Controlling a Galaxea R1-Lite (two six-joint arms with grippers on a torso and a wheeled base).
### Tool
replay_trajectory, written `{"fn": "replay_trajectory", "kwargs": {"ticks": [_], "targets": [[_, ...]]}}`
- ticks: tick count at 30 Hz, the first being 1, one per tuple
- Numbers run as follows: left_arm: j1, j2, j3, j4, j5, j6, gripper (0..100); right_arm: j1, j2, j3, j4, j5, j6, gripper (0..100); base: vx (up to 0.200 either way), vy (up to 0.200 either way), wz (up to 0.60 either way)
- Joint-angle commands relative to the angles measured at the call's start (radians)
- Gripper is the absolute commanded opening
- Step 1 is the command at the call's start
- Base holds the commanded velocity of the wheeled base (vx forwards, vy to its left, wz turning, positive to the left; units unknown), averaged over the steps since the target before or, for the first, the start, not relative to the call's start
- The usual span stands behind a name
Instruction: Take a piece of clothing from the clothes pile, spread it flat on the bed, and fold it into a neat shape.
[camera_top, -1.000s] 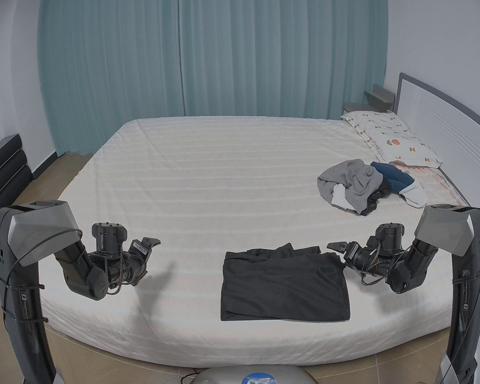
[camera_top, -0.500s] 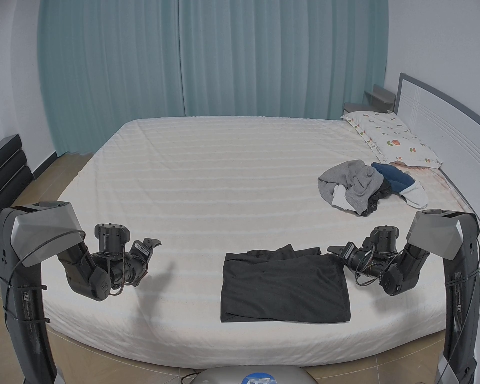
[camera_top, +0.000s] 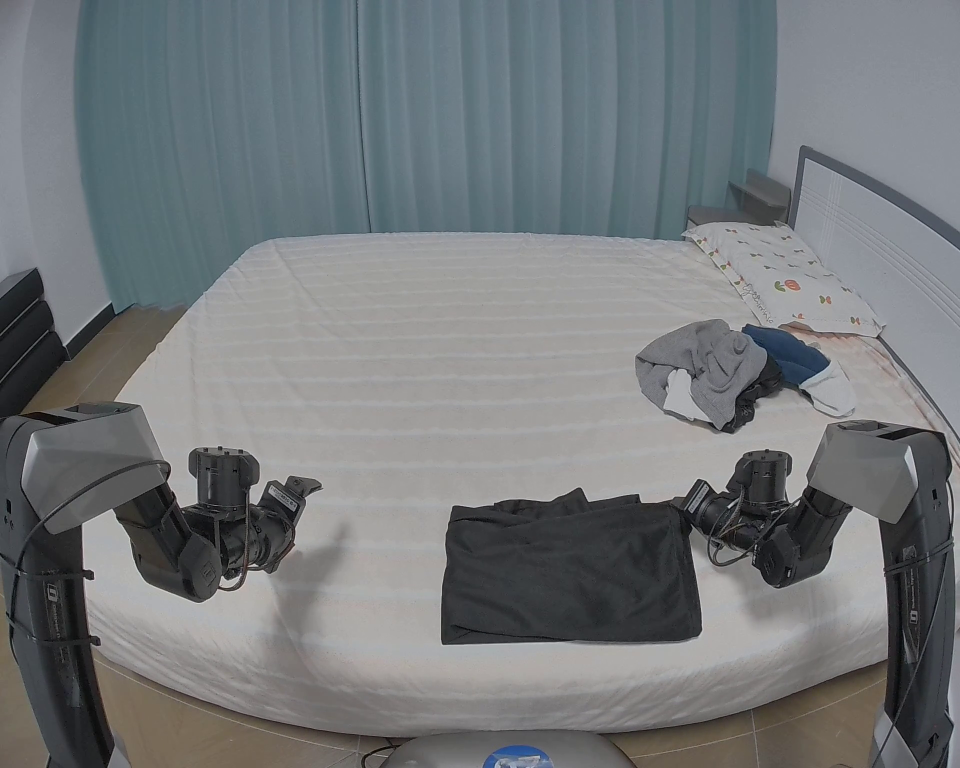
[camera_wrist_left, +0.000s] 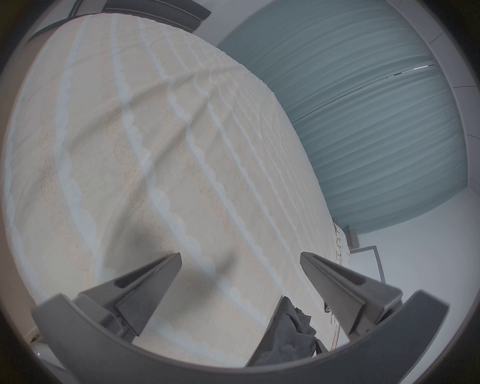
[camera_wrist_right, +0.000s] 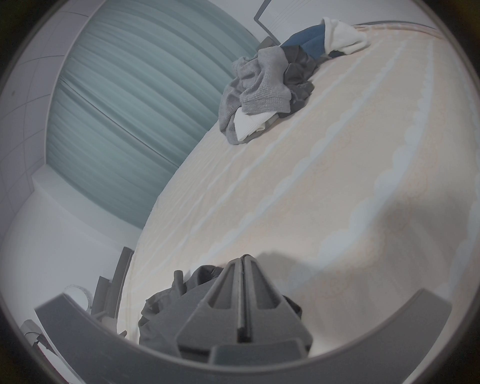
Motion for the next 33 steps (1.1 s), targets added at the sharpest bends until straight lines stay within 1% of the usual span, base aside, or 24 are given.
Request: {"fn": "replay_trajectory", "kwargs": {"ticks": [1,6,21,22,29,33], "targets": [[0.000,0.001,0.001,0.000,0.000,0.000,100,-0.018,-0.004,0.000,-0.003,-0.015,-0.001,0,0.000,0.000,0.00],[0.000,0.001,-0.001,0.000,0.000,0.000,100,-0.034,-0.009,0.005,-0.001,-0.019,0.001,0,0.000,0.000,0.00],[0.000,0.001,0.001,0.000,0.000,0.000,100,-0.037,0.000,-0.003,0.000,-0.019,-0.001,0,0.000,0.000,0.00],[0.000,0.001,-0.001,0.000,0.000,0.000,100,-0.037,0.000,-0.003,0.000,-0.019,-0.001,100,0.000,0.000,0.00],[0.000,-0.001,-0.001,0.001,0.000,-0.002,100,-0.037,-0.012,0.006,-0.012,-0.013,0.011,100,0.000,0.000,0.00],[0.000,-0.002,-0.001,0.001,0.000,-0.005,100,-0.038,-0.026,0.016,-0.012,-0.015,0.040,100,0.000,0.000,0.00]]}}
